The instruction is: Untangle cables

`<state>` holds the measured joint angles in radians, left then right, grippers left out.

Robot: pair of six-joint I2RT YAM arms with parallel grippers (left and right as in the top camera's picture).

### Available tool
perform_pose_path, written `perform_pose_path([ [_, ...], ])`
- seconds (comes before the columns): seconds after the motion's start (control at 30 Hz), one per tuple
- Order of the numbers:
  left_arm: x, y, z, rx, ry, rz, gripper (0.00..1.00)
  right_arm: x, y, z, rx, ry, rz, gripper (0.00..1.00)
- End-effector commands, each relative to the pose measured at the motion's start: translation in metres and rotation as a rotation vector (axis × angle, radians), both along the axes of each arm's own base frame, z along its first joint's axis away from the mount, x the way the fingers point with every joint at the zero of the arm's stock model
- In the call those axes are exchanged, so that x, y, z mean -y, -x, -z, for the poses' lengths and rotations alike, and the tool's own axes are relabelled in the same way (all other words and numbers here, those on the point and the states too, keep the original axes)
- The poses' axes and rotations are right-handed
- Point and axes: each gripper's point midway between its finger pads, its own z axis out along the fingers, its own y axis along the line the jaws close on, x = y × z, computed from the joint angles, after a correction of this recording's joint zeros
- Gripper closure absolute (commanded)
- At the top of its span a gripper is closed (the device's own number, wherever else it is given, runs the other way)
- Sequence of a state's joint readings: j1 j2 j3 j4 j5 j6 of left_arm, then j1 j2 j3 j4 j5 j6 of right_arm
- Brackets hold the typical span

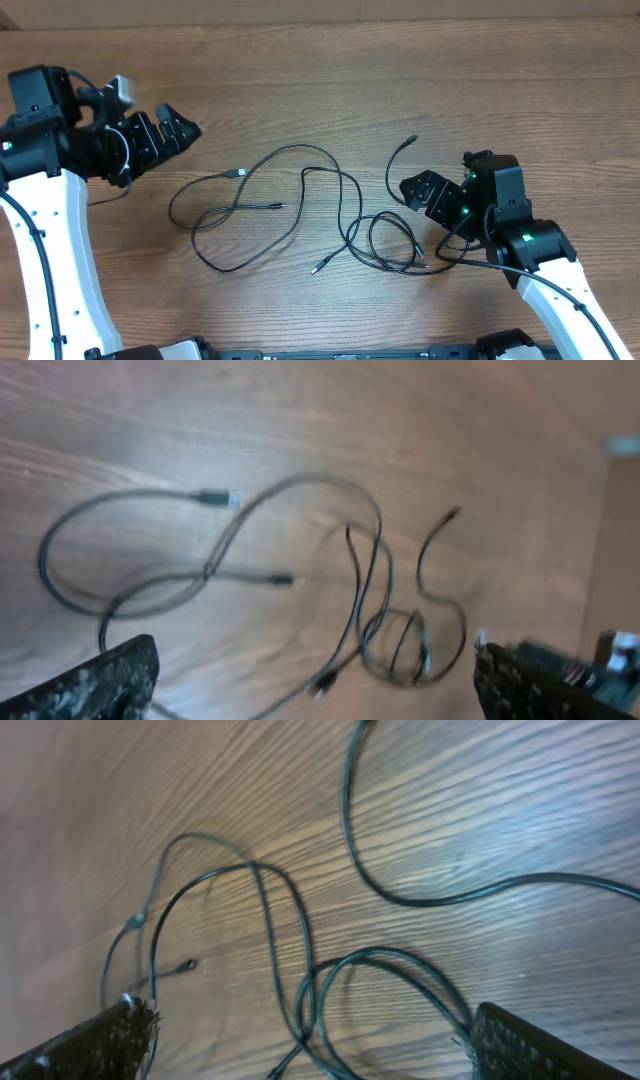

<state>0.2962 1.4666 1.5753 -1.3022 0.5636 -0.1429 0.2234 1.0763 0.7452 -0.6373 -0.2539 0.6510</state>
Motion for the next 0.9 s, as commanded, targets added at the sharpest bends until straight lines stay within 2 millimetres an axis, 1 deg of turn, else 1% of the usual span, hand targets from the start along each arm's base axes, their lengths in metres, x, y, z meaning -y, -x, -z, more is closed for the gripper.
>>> perform_pose_path([
  [0.0,0.018,0.011,0.002,0.033,-0.067,0.201,0.01,-0.014,0.0,-0.009,0.033,-0.057,-0.082,0.0],
  [0.1,0.031,0.019,0.008,0.023,-0.088,0.29,0.0,-0.026,-0.002,-0.015,0.054,-0.098,-0.123,0.0],
  [0.13,0.032,0.022,0.014,0.002,-0.12,0.304,0.0,-0.031,-0.002,-0.017,0.06,-0.116,-0.143,0.0],
  [0.23,0.029,0.025,0.028,-0.042,-0.201,0.32,0.0,-0.044,-0.002,-0.018,0.04,-0.179,-0.16,0.0],
  [0.33,0.028,0.027,0.04,-0.071,-0.248,0.332,0.0,-0.056,0.001,-0.013,-0.026,-0.237,-0.144,0.0],
  [0.43,0.021,0.024,0.043,-0.073,-0.289,0.321,0.0,-0.067,0.001,-0.005,-0.058,-0.245,-0.158,0.0],
  [0.5,0.013,0.02,0.044,-0.07,-0.338,0.305,0.0,-0.076,0.002,0.001,-0.08,-0.254,-0.167,0.0],
  [0.57,-0.001,0.017,0.046,-0.079,-0.414,0.279,0.0,-0.087,0.002,0.005,-0.099,-0.267,-0.176,0.0],
  [0.67,-0.015,0.016,0.047,-0.094,-0.489,0.254,0.0,-0.106,0.001,0.012,-0.119,-0.29,-0.194,0.0],
  [0.87,-0.018,0.015,0.047,-0.094,-0.506,0.248,0.0,-0.138,0.004,0.028,-0.157,-0.319,-0.231,0.0],
])
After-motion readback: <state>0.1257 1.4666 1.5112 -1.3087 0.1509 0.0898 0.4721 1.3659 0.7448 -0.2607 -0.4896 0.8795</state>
